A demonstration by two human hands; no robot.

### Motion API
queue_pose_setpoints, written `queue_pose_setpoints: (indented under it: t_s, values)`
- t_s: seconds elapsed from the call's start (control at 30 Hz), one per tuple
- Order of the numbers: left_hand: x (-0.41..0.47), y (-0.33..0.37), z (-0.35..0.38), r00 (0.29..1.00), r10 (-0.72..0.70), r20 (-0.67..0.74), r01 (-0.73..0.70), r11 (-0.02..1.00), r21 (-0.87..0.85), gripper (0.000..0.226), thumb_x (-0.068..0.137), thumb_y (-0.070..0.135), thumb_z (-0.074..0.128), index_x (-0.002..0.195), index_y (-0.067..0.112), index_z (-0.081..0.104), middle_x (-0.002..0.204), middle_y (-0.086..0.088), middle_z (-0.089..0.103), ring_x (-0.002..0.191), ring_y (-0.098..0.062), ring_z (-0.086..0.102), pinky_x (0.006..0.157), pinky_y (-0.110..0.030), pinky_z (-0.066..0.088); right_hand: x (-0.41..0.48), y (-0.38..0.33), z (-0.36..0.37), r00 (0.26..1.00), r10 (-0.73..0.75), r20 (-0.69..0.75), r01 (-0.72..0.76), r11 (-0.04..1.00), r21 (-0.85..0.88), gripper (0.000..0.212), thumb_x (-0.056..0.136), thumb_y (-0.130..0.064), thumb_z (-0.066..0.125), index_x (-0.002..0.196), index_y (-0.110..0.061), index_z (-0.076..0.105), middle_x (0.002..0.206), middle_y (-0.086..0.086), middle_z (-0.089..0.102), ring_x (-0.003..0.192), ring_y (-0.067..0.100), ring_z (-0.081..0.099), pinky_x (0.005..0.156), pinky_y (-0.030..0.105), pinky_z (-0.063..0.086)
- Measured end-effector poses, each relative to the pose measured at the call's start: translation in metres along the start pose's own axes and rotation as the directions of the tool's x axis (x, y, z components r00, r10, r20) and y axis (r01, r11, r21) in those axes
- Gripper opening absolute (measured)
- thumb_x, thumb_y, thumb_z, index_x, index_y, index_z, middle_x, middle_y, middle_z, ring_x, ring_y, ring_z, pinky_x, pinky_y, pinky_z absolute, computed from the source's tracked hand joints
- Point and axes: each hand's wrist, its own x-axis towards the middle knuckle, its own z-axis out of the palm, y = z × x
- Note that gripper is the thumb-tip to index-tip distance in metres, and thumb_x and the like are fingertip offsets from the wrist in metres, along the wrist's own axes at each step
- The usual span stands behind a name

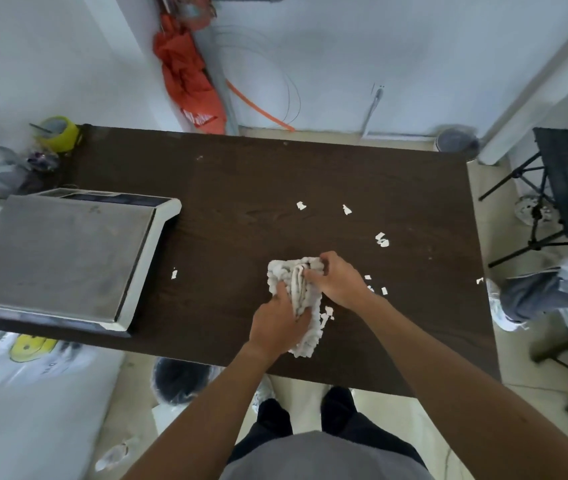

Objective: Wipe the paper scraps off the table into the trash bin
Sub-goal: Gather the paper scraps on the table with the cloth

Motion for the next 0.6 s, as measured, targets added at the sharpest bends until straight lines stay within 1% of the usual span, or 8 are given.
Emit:
queue_pose_setpoints:
  t_s: [0.1, 0.2, 0.33, 0.4, 0.47, 0.53, 0.6]
  values:
    - [0.004, 0.025, 0.005, 1.0, 0.01, 0.027, -0.009, 1.0, -0.028, 0.087, 0.089, 0.068, 0.042, 0.147, 0.006, 0.021, 0.106, -0.006, 0.071, 0.084, -0.027, 0.072, 0.075, -0.04, 0.057, 0.001, 0.025, -0.017, 0.999, 0.033, -0.013, -0.033, 0.999, 0.034, 0.062, 0.084, -0.06, 0.059, 0.13, -0.02, 0.048, 0.118, -0.002, 0.06, 0.106, 0.02, 0.057, 0.09, 0.039, 0.047]
    - [0.008, 0.044, 0.007, 0.999, 0.014, 0.05, -0.011, 0.998, -0.062, 0.089, 0.088, 0.068, 0.042, 0.15, 0.009, 0.016, 0.112, -0.008, 0.07, 0.089, -0.029, 0.071, 0.079, -0.043, 0.057, 0.001, 0.044, -0.03, 0.998, 0.067, -0.005, -0.067, 0.996, 0.059, 0.062, 0.082, -0.064, 0.059, 0.126, -0.021, 0.05, 0.116, -0.003, 0.061, 0.104, 0.019, 0.058, 0.086, 0.037, 0.048]
    - [0.01, 0.053, 0.007, 0.997, 0.015, 0.077, -0.01, 0.998, -0.067, 0.089, 0.089, 0.068, 0.043, 0.15, 0.01, 0.017, 0.117, -0.006, 0.069, 0.093, -0.027, 0.071, 0.08, -0.042, 0.058, 0.003, 0.056, -0.039, 0.998, 0.064, 0.029, -0.065, 0.997, 0.033, 0.064, 0.083, -0.063, 0.057, 0.129, -0.02, 0.048, 0.118, -0.001, 0.061, 0.106, 0.021, 0.058, 0.089, 0.039, 0.048]
    - [0.012, 0.053, 0.004, 0.996, 0.003, 0.09, 0.003, 0.997, -0.073, 0.085, 0.09, 0.066, 0.045, 0.149, 0.01, 0.021, 0.116, -0.005, 0.069, 0.095, -0.027, 0.071, 0.08, -0.039, 0.056, 0.007, 0.055, -0.042, 0.997, 0.048, 0.055, -0.048, 0.999, 0.013, 0.065, 0.082, -0.063, 0.057, 0.13, -0.019, 0.048, 0.118, 0.0, 0.061, 0.105, 0.021, 0.057, 0.086, 0.038, 0.046]
    - [0.011, 0.054, 0.0, 0.995, -0.011, 0.095, 0.019, 0.996, -0.085, 0.075, 0.092, 0.059, 0.049, 0.146, 0.012, 0.026, 0.114, -0.006, 0.07, 0.096, -0.029, 0.07, 0.079, -0.036, 0.052, 0.011, 0.051, -0.045, 0.997, 0.015, 0.079, -0.015, 1.0, -0.002, 0.065, 0.082, -0.062, 0.057, 0.129, -0.018, 0.049, 0.117, 0.0, 0.061, 0.104, 0.02, 0.057, 0.084, 0.037, 0.045]
    - [0.01, 0.054, -0.006, 0.994, -0.039, 0.103, 0.052, 0.99, -0.13, 0.067, 0.093, 0.054, 0.051, 0.143, 0.014, 0.029, 0.111, -0.006, 0.069, 0.096, -0.032, 0.069, 0.08, -0.037, 0.052, 0.014, 0.044, -0.049, 0.994, -0.033, 0.108, 0.034, 0.999, -0.013, 0.064, 0.082, -0.063, 0.056, 0.128, -0.018, 0.05, 0.112, -0.002, 0.062, 0.1, 0.018, 0.058, 0.08, 0.035, 0.044]
    - [0.009, 0.05, -0.011, 0.987, -0.099, 0.124, 0.122, 0.974, -0.193, 0.063, 0.091, 0.055, 0.05, 0.139, 0.018, 0.031, 0.111, -0.006, 0.069, 0.098, -0.033, 0.069, 0.085, -0.04, 0.053, 0.016, 0.036, -0.052, 0.985, -0.088, 0.148, 0.089, 0.996, -0.004, 0.063, 0.081, -0.065, 0.056, 0.125, -0.02, 0.052, 0.105, -0.007, 0.062, 0.095, 0.014, 0.058, 0.075, 0.031, 0.043]
